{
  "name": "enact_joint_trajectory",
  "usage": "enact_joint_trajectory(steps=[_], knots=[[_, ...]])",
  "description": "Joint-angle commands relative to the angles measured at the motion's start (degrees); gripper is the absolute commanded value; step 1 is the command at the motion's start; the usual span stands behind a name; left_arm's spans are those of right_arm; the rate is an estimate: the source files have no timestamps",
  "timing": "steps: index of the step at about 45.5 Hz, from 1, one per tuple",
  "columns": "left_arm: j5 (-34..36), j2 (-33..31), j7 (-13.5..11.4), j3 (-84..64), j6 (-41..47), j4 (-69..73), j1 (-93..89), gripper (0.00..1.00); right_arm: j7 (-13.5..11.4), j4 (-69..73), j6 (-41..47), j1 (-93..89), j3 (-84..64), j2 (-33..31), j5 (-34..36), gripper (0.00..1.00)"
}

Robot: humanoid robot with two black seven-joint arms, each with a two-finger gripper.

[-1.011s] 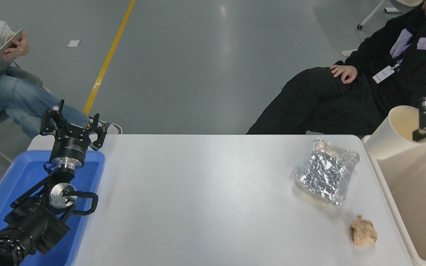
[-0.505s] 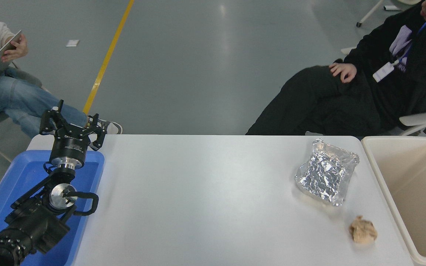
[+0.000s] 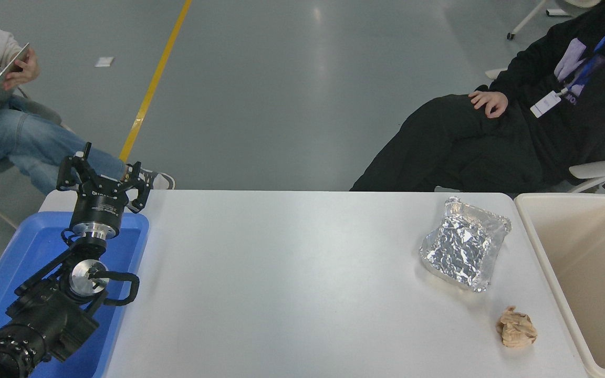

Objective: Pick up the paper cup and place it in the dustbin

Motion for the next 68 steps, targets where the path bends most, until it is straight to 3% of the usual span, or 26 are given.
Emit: enact_joint_trajectory(steps=[1,22,25,27,31,39,47,60,68], knots=[[0.0,0.0,0.0,0.0,0.0,0.0,0.0,0.99,-0.4,-11.1,-0.7,-10.8,1.7,5.5,2.7,0.00],[0.0,0.0,0.0,0.0,0.0,0.0,0.0,0.99,-0.3,-15.5,-0.8,-15.2,5.4,6.4,2.8,0.00],[0.1,0.0,0.0,0.0,0.0,0.0,0.0,0.99,-0.3,-15.7,-1.0,-15.1,6.1,6.4,2.7,0.47],[0.0,0.0,0.0,0.0,0.0,0.0,0.0,0.99,-0.2,-15.7,-1.0,-14.9,6.4,6.4,2.7,0.67],[0.0,0.0,0.0,0.0,0.0,0.1,0.0,0.99,-0.2,-15.7,-1.0,-14.8,6.6,6.3,2.7,0.88],[0.0,0.0,0.0,0.0,0.0,0.1,0.0,0.99,-0.3,-14.7,-1.0,-14.1,7.5,5.9,2.8,0.90],[0.0,0.0,0.0,0.0,0.0,0.0,0.0,0.99,-0.3,-6.9,-0.8,-7.9,9.0,3.9,2.7,0.99],[0.0,0.0,0.0,0.0,0.0,0.0,0.0,0.99,-0.2,21.2,0.5,15.6,3.2,-6.3,2.2,1.00],[0.1,0.0,0.0,0.0,0.0,0.0,0.0,0.99,0.0,40.1,2.0,34.9,-10.9,-6.8,2.2,1.00]])
